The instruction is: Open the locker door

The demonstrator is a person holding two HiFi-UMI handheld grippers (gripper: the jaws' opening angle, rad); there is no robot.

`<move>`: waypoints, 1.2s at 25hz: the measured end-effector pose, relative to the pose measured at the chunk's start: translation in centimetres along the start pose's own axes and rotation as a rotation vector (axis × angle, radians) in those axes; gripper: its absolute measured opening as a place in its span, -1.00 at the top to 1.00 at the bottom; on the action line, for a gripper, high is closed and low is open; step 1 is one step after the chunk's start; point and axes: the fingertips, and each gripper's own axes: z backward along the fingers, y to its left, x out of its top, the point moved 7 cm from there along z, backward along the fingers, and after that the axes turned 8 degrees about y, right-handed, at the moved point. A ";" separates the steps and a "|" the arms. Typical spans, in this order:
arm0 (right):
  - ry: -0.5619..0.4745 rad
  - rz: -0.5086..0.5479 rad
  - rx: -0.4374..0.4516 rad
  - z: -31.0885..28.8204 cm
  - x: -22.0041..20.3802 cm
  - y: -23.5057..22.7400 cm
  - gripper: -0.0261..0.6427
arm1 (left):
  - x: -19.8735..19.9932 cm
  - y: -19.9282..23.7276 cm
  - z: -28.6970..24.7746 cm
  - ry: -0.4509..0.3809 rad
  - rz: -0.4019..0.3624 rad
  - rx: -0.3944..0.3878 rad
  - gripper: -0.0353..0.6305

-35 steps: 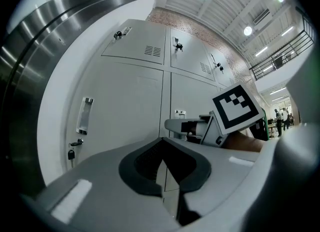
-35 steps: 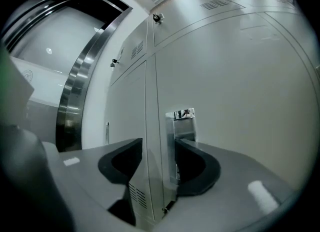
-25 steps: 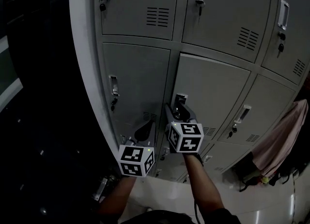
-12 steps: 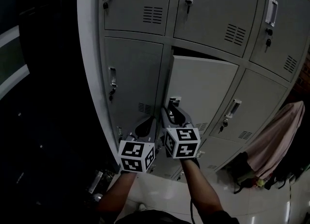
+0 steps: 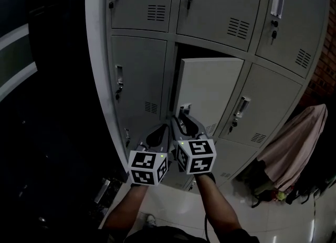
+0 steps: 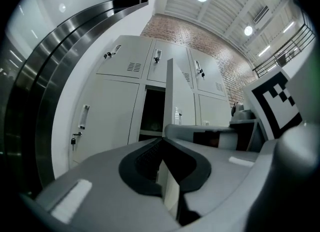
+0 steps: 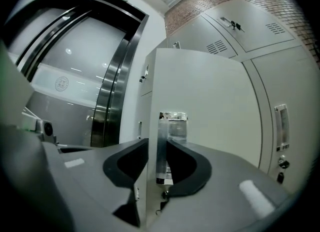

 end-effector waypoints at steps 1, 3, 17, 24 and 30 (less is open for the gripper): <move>-0.001 0.006 0.003 0.6 0.0 0.1 0.61 | 0.0 -0.5 0.2 -0.002 0.001 -0.001 0.88; -0.004 0.021 0.009 1.8 0.0 0.1 0.61 | -0.1 -1.6 0.6 -0.006 0.001 -0.003 0.88; -0.022 -0.002 -0.026 10.1 -1.1 -1.8 0.58 | -1.6 -8.3 4.1 0.011 -0.015 -0.045 0.88; -0.035 -0.015 -0.088 12.9 -1.6 -3.1 0.57 | -2.7 -10.8 5.1 0.040 -0.031 -0.088 0.88; -0.031 0.018 -0.114 13.6 -1.7 -3.8 0.56 | -2.9 -12.3 5.7 0.049 -0.055 -0.115 0.88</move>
